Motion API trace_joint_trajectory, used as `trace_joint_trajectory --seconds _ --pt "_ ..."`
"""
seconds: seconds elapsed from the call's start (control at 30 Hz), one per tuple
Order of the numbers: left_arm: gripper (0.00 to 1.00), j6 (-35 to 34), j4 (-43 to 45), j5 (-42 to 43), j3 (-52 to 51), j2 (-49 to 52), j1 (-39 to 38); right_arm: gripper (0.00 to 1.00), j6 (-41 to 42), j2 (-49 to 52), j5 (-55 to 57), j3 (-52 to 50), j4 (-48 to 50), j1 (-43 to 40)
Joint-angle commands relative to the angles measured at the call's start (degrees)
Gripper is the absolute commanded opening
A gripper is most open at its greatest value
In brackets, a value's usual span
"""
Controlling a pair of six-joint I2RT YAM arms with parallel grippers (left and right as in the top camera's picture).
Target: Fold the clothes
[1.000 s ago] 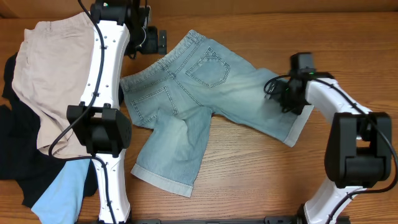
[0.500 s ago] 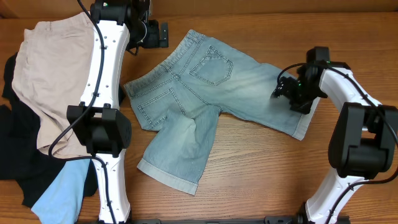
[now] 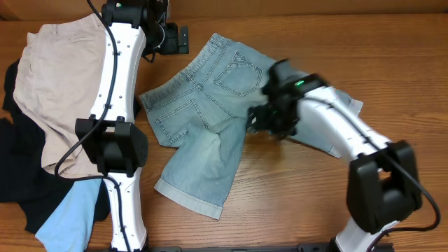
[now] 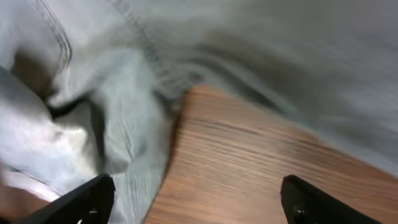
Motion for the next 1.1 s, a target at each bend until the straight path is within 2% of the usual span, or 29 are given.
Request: trace_joint_trajectory --seconds 0.0,0.1,0.4,0.47,0.57,0.63,0.7,0.83,0.9,1.07 --pt "1.00 -0.13 -0.02 -0.72 1.07 -0.37 0.35 0.90 1.01 -0.33 7.04 -3.45 2.45 5.22" --pt "1.00 -0.13 -0.02 -0.72 1.07 -0.37 0.35 0.89 -1.70 -0.26 9.03 -2.84 2.78 8.48" --pt "1.00 -0.11 -0.09 -0.74 1.07 -0.37 0.35 0.83 -10.01 0.22 8.20 -2.64 1.64 10.54" --pt "1.00 -0.11 -0.20 -0.74 1.07 -0.37 0.35 0.83 -9.99 0.26 8.13 -2.62 1.07 11.39" --pt "1.00 -0.11 -0.74 -0.74 1.07 -0.37 0.35 0.89 -9.64 0.26 3.85 -1.79 -2.45 12.94" --pt "1.00 -0.11 -1.33 -0.92 1.07 -0.37 0.35 0.91 -4.59 0.26 -3.19 -1.03 -4.26 13.86" --pt "1.00 -0.11 -1.73 -0.92 1.07 -0.35 0.35 0.91 5.81 0.26 -7.67 -1.03 -4.11 14.23" --pt "1.00 -0.11 -2.23 -0.92 1.07 -0.35 0.35 0.84 16.33 0.26 -9.03 -1.18 -1.03 15.26" --pt "1.00 -0.11 -2.19 -0.90 1.07 -0.35 0.35 0.79 19.06 0.26 -8.61 -1.70 1.33 16.06" --pt "1.00 -0.11 -2.45 -0.92 1.07 -0.35 0.35 0.77 23.89 0.28 -2.12 -3.72 0.94 17.70"
